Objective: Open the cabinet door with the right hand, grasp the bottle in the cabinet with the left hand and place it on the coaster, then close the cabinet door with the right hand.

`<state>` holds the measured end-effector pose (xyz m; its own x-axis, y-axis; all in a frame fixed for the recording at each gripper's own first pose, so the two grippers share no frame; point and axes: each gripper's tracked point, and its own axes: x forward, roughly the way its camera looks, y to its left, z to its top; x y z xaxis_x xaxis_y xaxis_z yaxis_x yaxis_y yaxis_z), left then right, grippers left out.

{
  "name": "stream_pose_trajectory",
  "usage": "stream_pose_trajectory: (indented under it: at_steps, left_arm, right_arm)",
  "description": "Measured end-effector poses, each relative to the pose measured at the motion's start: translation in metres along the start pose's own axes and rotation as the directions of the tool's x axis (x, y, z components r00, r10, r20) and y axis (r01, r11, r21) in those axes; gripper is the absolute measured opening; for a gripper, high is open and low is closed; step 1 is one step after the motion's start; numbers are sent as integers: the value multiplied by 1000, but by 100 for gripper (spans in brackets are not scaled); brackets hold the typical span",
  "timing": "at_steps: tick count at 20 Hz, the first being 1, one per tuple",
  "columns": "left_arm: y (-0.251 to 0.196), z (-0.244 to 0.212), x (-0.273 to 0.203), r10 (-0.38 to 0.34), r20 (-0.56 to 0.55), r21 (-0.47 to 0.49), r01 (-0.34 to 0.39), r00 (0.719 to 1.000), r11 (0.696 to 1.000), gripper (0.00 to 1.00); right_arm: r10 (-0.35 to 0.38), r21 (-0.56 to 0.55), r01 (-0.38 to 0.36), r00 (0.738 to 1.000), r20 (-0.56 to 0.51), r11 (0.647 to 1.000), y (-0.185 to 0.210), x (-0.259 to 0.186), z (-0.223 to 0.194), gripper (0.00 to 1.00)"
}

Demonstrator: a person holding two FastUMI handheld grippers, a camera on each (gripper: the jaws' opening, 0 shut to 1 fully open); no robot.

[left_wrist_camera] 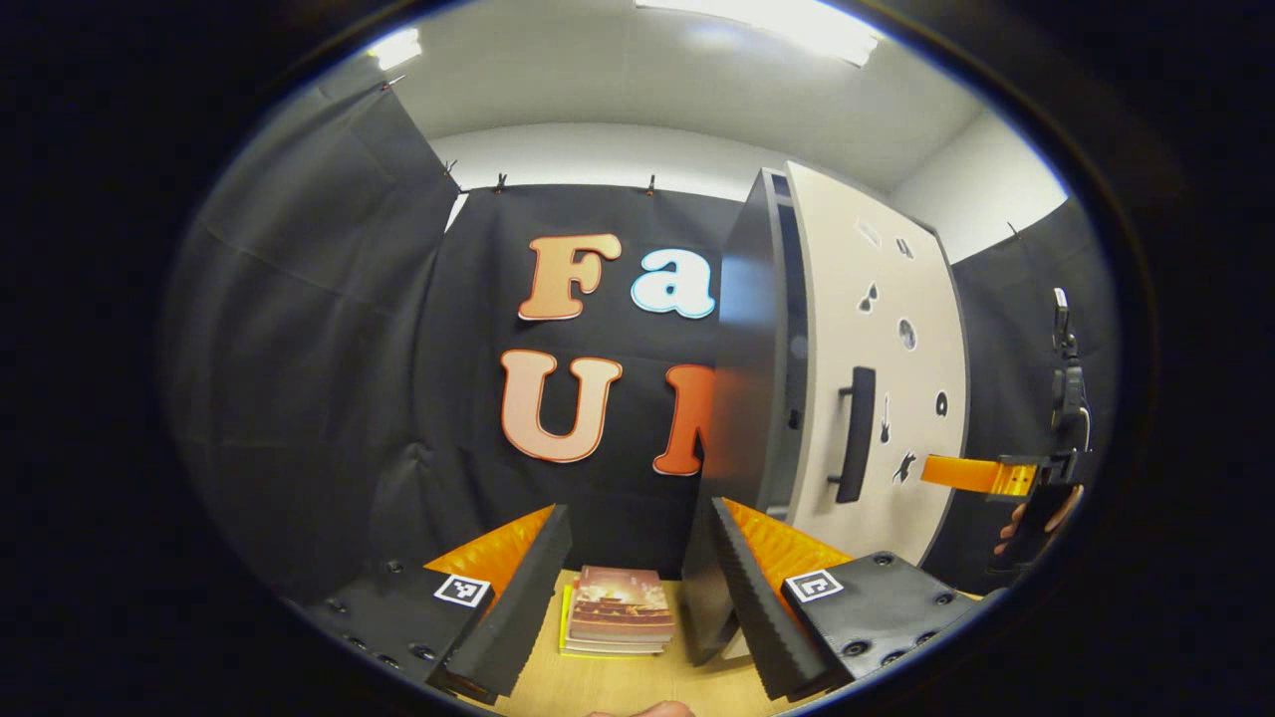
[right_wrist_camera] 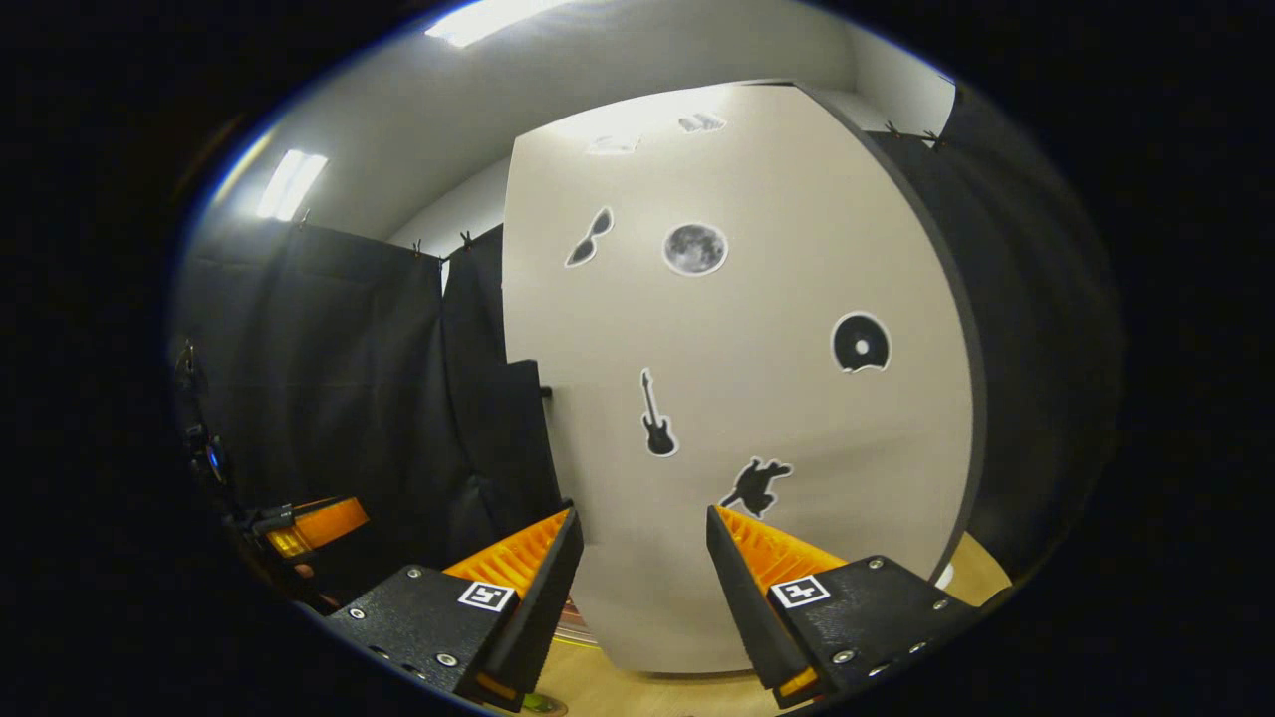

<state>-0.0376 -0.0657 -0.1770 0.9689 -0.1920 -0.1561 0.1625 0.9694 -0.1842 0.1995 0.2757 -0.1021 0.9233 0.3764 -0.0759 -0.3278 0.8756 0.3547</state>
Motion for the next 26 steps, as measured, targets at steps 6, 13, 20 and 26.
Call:
stream_pose_trajectory:
  at_steps: [6, 13, 20, 26]
  left_arm:
    - [-36, 49, 6, 22, 37, 17, -23, 999, 1000, 92]
    - [-71, 123, -3, 18, 89, 47, -23, 996, 999, 92]
    - [-78, 163, -15, -21, 104, 63, 14, 994, 998, 92]
    - [-70, 182, -24, 7, 147, 109, -23, 989, 994, 92]
  right_arm:
    - [-88, -60, 94, 991, 99, 994, -49, -70, 52, 79]
    - [-174, -123, 196, 971, 165, 973, -83, -120, 96, 81]
    - [-139, -152, 177, 963, 232, 972, -68, -148, 146, 88]
    - [-81, -111, 105, 976, 204, 988, -33, -142, 150, 92]
